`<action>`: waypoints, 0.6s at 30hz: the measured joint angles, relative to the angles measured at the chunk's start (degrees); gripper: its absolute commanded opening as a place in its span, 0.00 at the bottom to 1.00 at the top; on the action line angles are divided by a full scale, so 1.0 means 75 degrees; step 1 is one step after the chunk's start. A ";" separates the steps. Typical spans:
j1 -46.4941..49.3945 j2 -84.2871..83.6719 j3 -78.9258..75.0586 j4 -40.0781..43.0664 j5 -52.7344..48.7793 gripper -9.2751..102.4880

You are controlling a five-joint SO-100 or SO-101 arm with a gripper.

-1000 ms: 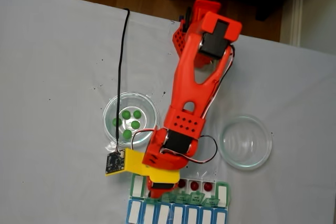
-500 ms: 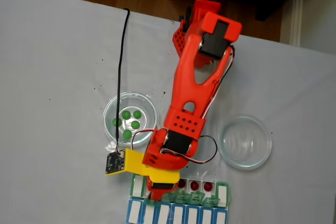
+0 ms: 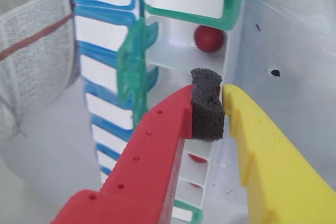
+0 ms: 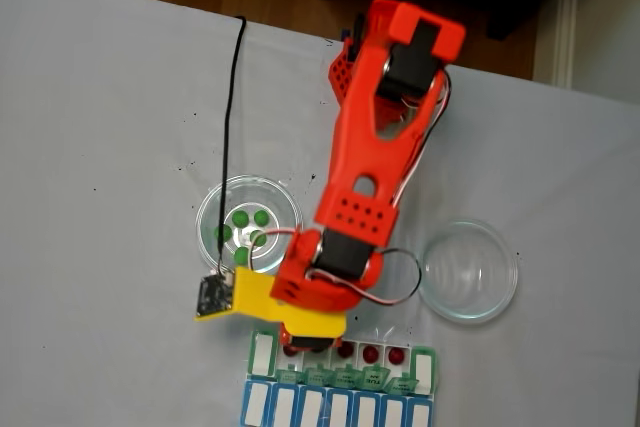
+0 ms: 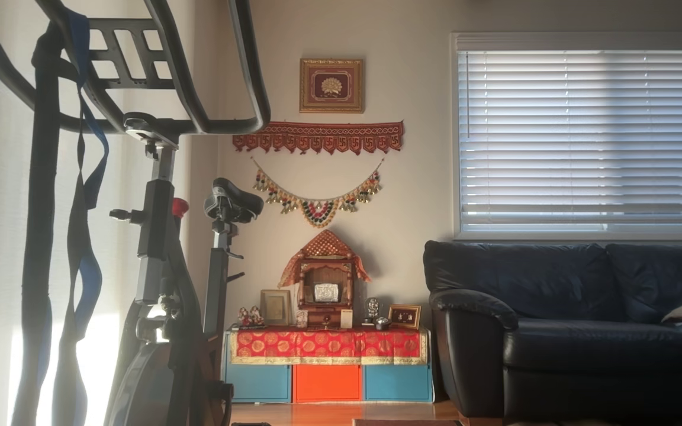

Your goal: Sort medicines into box.

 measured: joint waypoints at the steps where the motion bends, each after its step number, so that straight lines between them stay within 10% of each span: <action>1: 0.0105 0.0246 0.0000 0.0152 -0.0059 0.10; 18: 0.0809 0.2168 0.1934 0.2566 -0.5379 0.10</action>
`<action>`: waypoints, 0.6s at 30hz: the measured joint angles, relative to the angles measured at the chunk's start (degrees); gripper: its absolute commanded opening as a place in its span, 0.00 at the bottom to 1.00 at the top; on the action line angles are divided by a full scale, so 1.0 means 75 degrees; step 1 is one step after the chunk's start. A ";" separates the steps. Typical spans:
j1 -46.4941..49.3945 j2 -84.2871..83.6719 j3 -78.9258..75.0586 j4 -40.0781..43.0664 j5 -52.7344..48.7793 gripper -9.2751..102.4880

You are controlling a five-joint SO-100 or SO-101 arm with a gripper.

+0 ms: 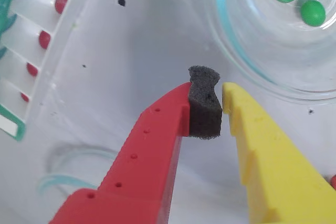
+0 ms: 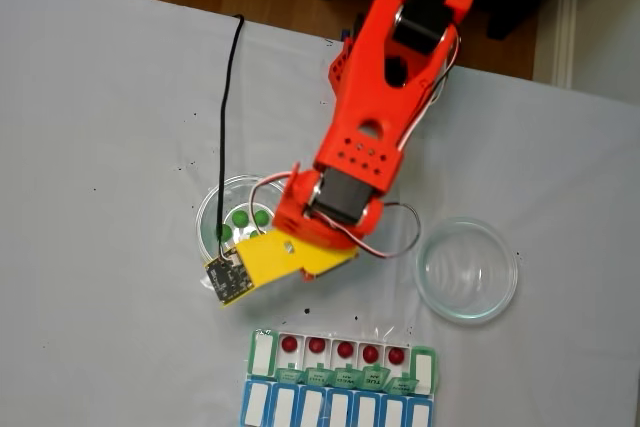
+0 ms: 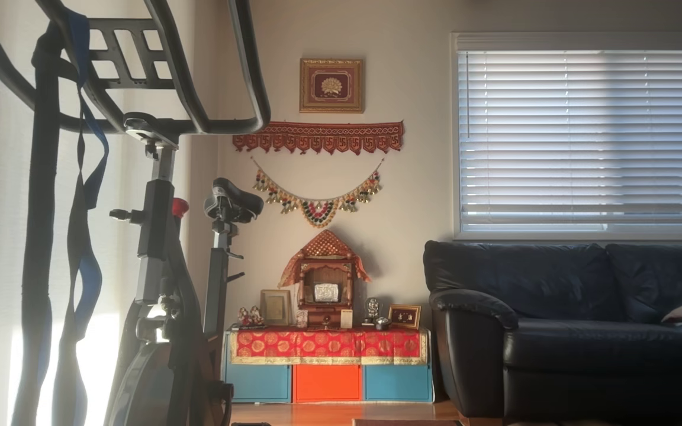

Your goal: Sort medicines into box.

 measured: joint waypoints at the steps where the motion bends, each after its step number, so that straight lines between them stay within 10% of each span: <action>1: 0.0211 0.0199 0.0234 -0.0059 -0.0305 0.10; 18: 0.2039 0.0094 0.0586 -0.0645 -0.3773 0.10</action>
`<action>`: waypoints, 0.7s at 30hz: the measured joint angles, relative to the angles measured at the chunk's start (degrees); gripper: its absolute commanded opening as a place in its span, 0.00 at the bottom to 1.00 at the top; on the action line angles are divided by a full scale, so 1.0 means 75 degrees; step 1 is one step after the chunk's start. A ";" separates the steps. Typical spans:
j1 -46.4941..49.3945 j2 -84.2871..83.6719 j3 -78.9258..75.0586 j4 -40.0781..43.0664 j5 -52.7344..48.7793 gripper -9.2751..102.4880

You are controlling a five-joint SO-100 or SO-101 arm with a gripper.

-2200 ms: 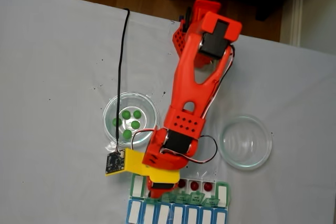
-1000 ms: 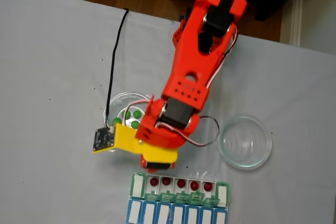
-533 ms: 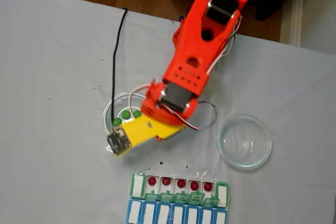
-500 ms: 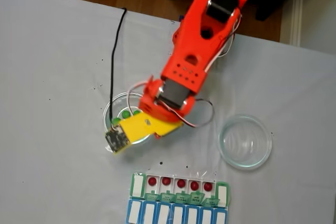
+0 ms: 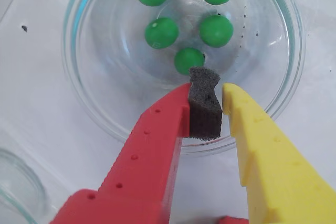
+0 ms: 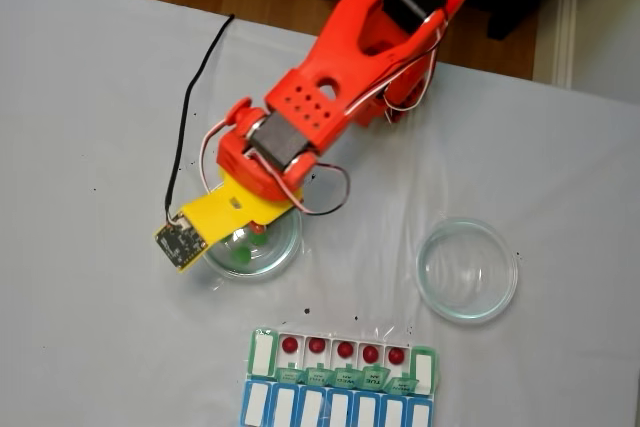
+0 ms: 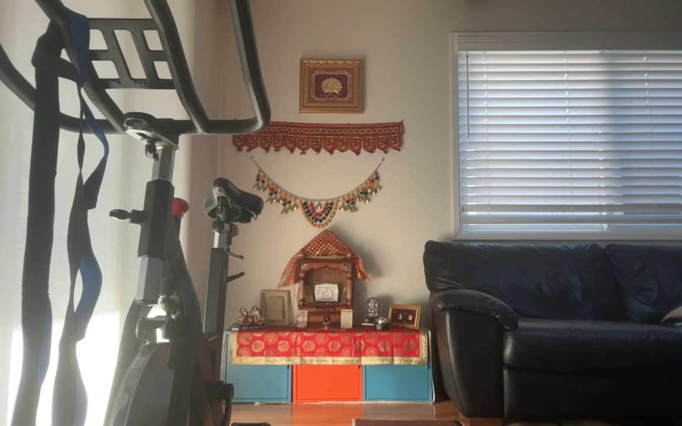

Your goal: Sort medicines into box.

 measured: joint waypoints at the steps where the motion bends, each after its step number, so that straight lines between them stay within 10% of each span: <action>1: 0.0012 -0.0070 -0.0012 0.0094 -0.0234 0.10; 21: 0.0258 -0.0375 0.0012 0.0199 -0.1957 0.28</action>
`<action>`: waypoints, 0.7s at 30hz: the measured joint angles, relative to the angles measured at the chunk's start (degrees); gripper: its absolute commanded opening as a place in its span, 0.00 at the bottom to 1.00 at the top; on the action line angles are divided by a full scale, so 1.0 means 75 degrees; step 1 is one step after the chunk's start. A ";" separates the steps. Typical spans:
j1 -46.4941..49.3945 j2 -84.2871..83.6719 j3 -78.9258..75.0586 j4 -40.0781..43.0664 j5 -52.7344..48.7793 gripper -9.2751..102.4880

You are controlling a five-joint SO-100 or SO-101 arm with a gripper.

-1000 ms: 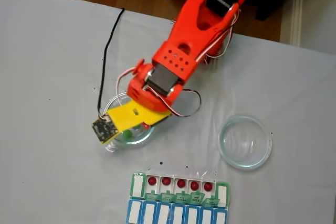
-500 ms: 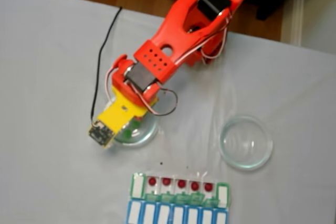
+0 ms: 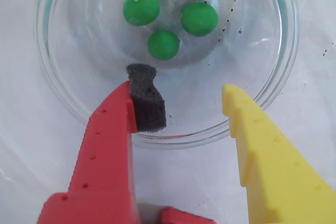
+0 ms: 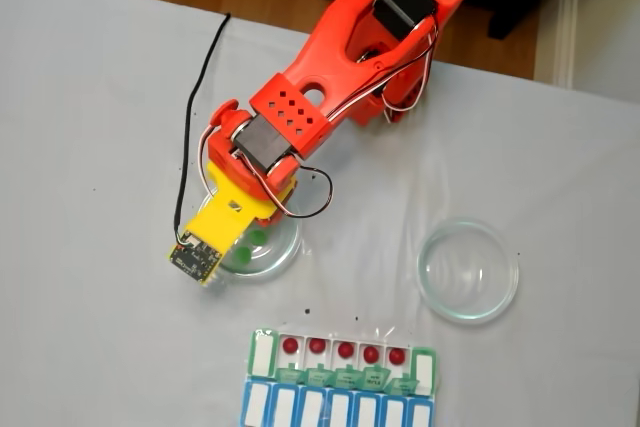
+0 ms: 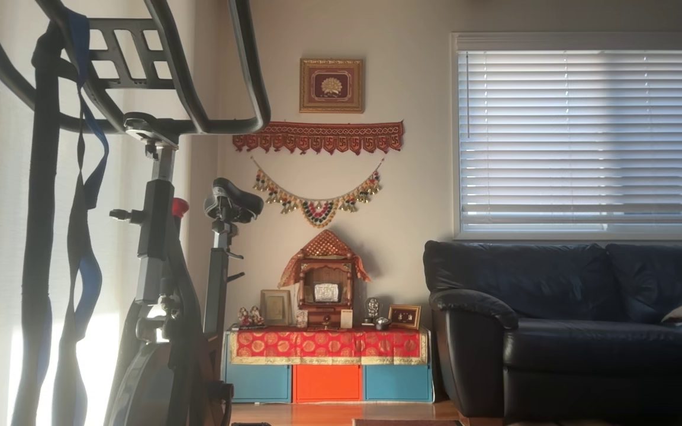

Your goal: Sort medicines into box.

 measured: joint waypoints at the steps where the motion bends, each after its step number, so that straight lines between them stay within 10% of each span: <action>1: 0.0000 0.0000 0.0129 -0.0070 0.0000 0.28; 21: -0.0164 0.0270 0.1289 -0.1055 -0.0105 0.31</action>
